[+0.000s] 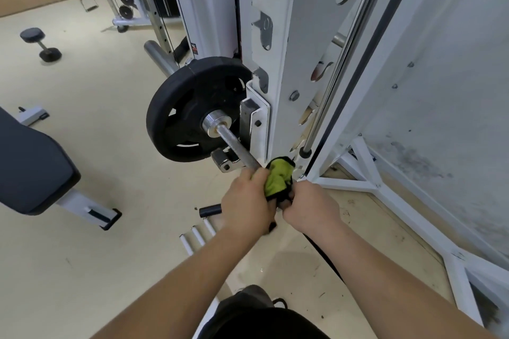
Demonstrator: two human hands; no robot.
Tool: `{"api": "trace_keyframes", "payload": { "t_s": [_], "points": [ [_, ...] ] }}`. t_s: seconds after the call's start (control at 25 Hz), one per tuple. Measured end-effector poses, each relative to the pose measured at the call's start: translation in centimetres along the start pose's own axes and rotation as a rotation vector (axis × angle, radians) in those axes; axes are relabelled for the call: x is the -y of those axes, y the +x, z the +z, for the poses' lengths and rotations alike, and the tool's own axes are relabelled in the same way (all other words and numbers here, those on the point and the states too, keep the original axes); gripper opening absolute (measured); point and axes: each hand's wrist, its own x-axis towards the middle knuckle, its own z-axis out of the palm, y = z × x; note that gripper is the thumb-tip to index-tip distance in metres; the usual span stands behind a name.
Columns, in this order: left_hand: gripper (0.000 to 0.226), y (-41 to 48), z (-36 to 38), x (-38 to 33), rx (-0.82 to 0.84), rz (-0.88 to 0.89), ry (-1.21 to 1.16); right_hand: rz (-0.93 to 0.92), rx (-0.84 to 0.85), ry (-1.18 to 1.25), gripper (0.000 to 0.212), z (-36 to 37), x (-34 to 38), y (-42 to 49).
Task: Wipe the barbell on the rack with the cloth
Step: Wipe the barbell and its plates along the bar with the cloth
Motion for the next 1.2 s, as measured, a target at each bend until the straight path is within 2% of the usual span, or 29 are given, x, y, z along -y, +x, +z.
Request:
{"api": "trace_keyframes", "payload": {
  "t_s": [0.04,0.12,0.2,0.28,0.36,0.52,0.56,0.6,0.72,0.8,0.88,1.0,1.12,1.2],
  "points": [
    [0.025,-1.4,0.3,0.7,-0.013,-0.111,-0.151,-0.005,0.001,-0.018,0.019,0.0,0.1,0.1],
    [0.014,-2.7,1.1,1.8,-0.054,-0.464,-0.536,-0.009,0.005,-0.042,0.026,-0.1,0.5,0.1],
    [0.019,-1.2,2.0,2.4,-0.132,-0.739,-0.927,-0.026,-0.007,-0.088,0.027,-0.2,0.9,0.2],
    [0.032,2.3,2.4,2.6,-0.114,-0.879,-1.304,-0.044,-0.013,-0.127,0.025,-0.3,1.2,0.3],
    [0.041,3.3,3.5,2.6,0.025,-0.894,-1.515,-0.040,-0.003,-0.128,0.030,-0.5,1.6,0.2],
    [0.031,-3.2,4.5,-0.4,0.427,-0.872,-1.448,-0.018,0.021,-0.128,0.032,-1.0,1.8,0.3],
    [0.031,-3.6,4.3,-0.4,0.445,-0.855,-1.466,-0.020,0.028,-0.121,0.032,-1.0,1.7,0.3],
    [0.031,-2.9,4.1,-0.1,0.422,-0.855,-1.521,-0.024,0.030,-0.122,0.031,-1.0,1.7,0.2],
    [0.042,2.5,3.3,2.2,0.208,-0.850,-1.664,-0.016,0.031,-0.116,0.028,-1.0,1.6,0.0],
    [0.044,3.5,3.3,2.5,0.161,-0.880,-1.641,-0.008,0.029,-0.109,0.027,-0.7,1.6,0.2],
    [0.036,1.0,3.9,1.6,0.246,-0.937,-1.592,0.002,0.028,-0.113,0.026,-0.6,1.7,0.3],
    [0.028,-0.9,3.3,1.1,0.424,-0.912,-1.563,0.005,0.027,-0.103,0.023,-0.6,1.7,0.3],
    [0.043,3.0,1.9,2.4,0.299,-0.862,-1.677,0.003,0.013,-0.104,0.024,-0.6,1.7,0.2],
    [0.053,3.6,2.0,1.9,0.275,-0.845,-1.712,0.006,0.011,-0.090,0.024,-0.5,1.7,0.1]
  ]
}}
